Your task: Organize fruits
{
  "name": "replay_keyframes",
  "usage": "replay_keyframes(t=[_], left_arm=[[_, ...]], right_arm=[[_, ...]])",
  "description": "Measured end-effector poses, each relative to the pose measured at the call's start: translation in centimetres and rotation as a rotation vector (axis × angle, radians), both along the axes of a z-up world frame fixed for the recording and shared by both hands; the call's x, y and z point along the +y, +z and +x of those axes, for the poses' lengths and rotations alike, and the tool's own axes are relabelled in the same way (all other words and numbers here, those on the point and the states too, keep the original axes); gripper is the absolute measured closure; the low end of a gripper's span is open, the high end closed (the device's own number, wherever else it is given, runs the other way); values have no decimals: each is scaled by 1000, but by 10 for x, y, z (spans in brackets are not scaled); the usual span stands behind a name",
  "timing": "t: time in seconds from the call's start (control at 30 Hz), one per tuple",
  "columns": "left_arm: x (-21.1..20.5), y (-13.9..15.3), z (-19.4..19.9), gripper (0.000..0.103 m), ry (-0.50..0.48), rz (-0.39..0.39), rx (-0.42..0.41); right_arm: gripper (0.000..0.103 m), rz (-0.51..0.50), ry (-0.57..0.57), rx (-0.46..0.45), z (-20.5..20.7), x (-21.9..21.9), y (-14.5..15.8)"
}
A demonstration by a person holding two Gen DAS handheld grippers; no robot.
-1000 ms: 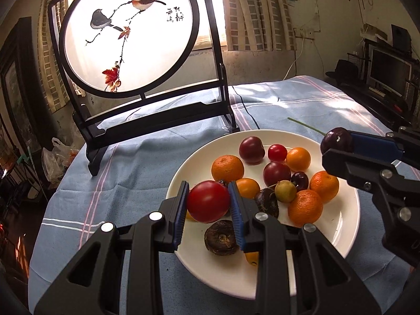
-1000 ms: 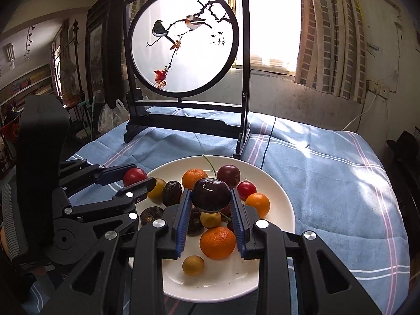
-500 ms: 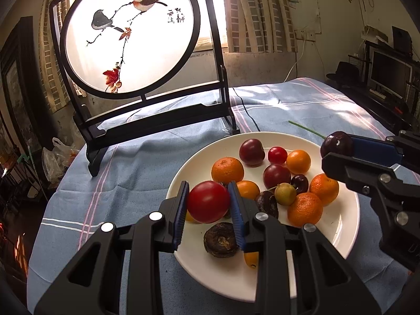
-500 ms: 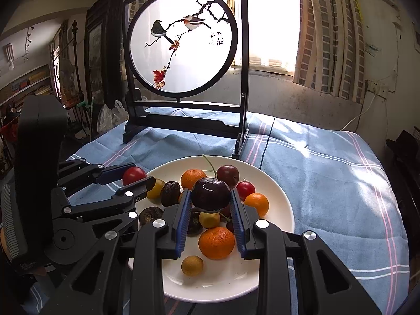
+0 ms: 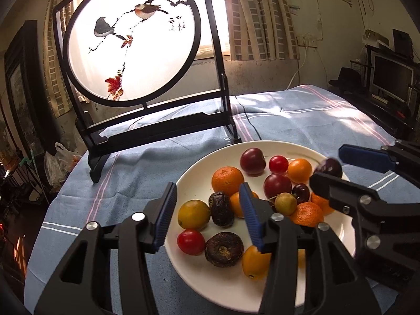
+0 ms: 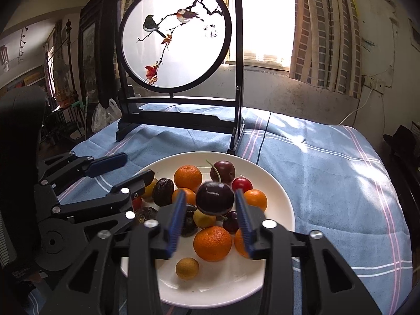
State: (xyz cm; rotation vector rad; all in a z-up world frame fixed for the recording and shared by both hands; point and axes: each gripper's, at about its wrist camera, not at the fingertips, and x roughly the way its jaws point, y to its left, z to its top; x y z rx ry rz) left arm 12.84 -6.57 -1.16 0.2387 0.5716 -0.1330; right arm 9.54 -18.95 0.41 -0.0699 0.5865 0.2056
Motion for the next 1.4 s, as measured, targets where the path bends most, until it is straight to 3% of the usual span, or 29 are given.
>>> replay_keyframes(t=[0.07,0.17,0.27,0.37,0.47,0.53,0.83,0.93,1.0,1.1,1.4], left_arm=[[3,0,1,33,14,-2,-3],[7,4,-1,32,18,-4,-16],[9,12,-6,29,21,-6,-38],[14,25,-19,20,14,-23,-67],[20,41,-43,8,25,-29,-128],[24,50,-60,5,24,-40,-152],[28,49,-122,5,19,21,-218],[32,40,-127,5,21,-13,-207],[35,32,-126,5,25,-34,-194],[35,25,-125,5,23,1,-192],[42,18,-123,5,39,-43,-128]], right_arm=[[47,-1,-4,-7,0,-3,0],[44,15,-8,-45,-6,-6,9],[34,36,-12,-100,-18,-7,24],[32,60,-9,-148,-37,-9,43],[22,85,-43,-203,-64,-17,58],[16,97,-75,-225,-80,-24,60],[13,215,-117,-220,-132,-42,24],[10,256,-138,-216,-140,-45,9],[10,242,-154,-203,-138,-43,5],[10,201,-176,-218,-137,-36,3],[9,73,-114,-247,-142,-10,0]])
